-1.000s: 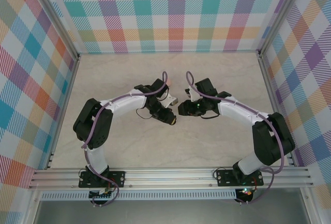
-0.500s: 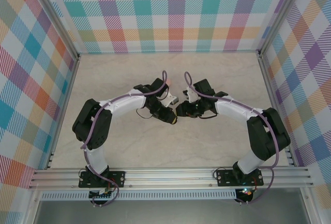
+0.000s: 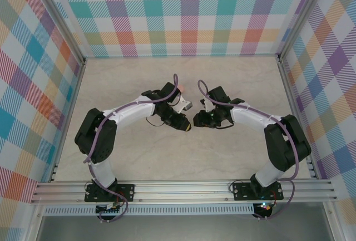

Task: Insert wireless bluetooth earbuds into charging case

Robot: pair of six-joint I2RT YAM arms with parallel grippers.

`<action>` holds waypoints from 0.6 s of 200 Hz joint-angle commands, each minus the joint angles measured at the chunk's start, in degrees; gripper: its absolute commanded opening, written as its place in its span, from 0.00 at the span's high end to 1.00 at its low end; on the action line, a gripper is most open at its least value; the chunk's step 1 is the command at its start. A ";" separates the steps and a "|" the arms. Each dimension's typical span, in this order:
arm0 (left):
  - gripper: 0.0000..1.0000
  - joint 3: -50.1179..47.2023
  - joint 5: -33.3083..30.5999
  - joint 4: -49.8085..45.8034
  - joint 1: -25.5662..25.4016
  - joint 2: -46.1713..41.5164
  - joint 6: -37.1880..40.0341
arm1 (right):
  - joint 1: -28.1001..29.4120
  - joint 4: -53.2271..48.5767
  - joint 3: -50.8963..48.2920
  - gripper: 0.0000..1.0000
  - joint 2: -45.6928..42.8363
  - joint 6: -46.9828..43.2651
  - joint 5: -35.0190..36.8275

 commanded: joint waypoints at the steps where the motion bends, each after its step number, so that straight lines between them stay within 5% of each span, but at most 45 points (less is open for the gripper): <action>1: 0.91 -1.35 -0.62 0.31 -0.03 -1.78 -0.56 | -0.01 -2.49 1.61 0.60 -2.14 0.73 3.78; 50: 0.92 -4.81 -2.42 4.71 -0.01 -2.90 -0.94 | -0.31 -4.38 1.35 0.60 -4.06 1.95 11.84; 120: 0.90 -20.72 -0.93 28.55 0.01 -16.52 0.30 | -5.68 -11.60 5.80 0.54 0.30 -9.10 17.94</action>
